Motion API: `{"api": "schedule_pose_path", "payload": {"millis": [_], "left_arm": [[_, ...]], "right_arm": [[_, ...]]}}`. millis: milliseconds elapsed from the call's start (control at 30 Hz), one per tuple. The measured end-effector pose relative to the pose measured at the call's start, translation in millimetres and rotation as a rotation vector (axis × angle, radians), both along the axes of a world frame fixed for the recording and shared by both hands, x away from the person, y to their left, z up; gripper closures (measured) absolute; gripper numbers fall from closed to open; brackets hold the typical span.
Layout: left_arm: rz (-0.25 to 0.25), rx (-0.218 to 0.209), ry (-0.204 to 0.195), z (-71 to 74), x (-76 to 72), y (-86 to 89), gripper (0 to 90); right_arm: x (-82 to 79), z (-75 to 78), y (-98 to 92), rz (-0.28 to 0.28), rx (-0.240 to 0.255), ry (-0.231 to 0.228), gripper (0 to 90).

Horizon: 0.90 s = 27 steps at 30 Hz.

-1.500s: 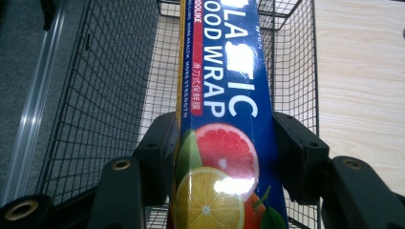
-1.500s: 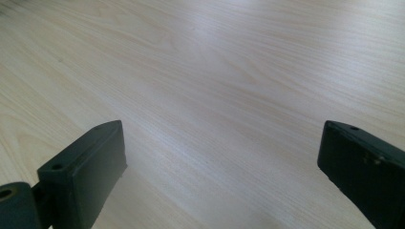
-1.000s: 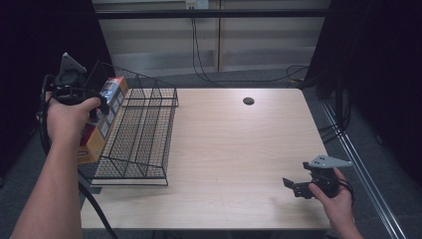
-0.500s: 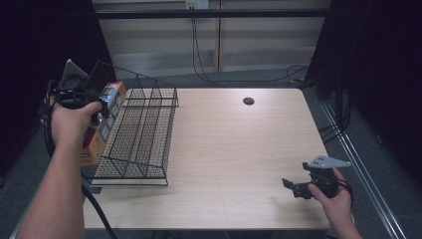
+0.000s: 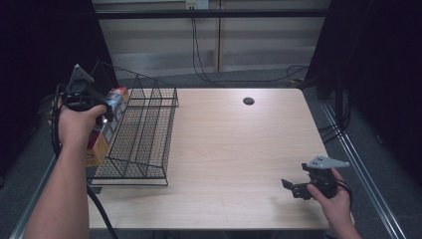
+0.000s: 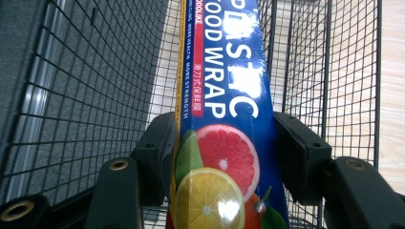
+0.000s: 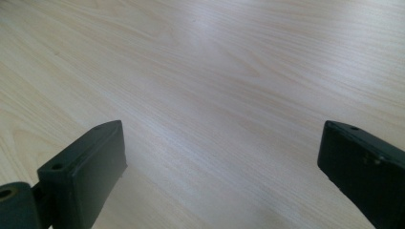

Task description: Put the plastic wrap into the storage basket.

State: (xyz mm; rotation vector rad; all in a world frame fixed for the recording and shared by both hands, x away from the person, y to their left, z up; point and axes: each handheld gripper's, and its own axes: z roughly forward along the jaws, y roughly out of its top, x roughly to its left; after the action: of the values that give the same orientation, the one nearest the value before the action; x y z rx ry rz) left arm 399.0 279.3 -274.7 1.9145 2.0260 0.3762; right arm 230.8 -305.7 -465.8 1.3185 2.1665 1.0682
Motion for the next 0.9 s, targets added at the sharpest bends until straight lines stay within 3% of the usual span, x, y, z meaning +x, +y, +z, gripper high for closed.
{"api": "schedule_pose_path", "payload": {"millis": [233,300,367,567,733,900], "left_arm": [[-0.003,0.019,0.002,2.7,-0.5,-2.2,41.6],[-0.010,0.012,-0.039,6.4,-3.3,-2.9,42.5],[-0.020,-0.018,-0.049,9.9,-5.4,-6.3,40.2],[-0.070,-0.049,-0.090,17.7,-8.6,-21.4,33.0],[-0.101,-0.106,-0.108,14.0,-9.1,-33.5,29.9],[-0.130,-0.129,-0.122,11.4,-9.2,-42.5,29.1]], "right_arm": [[-0.3,-0.2,2.7,0.009,-0.005,0.006,2.4],[-1.0,-0.2,2.8,0.011,-0.008,0.001,2.4],[-1.3,-0.2,2.3,0.009,-0.011,-0.001,2.4],[-2.0,1.3,1.8,0.010,-0.006,-0.002,2.4],[-2.0,1.3,2.4,0.008,-0.008,-0.007,2.4],[-2.1,1.0,3.0,0.012,-0.011,-0.005,2.4]]}}
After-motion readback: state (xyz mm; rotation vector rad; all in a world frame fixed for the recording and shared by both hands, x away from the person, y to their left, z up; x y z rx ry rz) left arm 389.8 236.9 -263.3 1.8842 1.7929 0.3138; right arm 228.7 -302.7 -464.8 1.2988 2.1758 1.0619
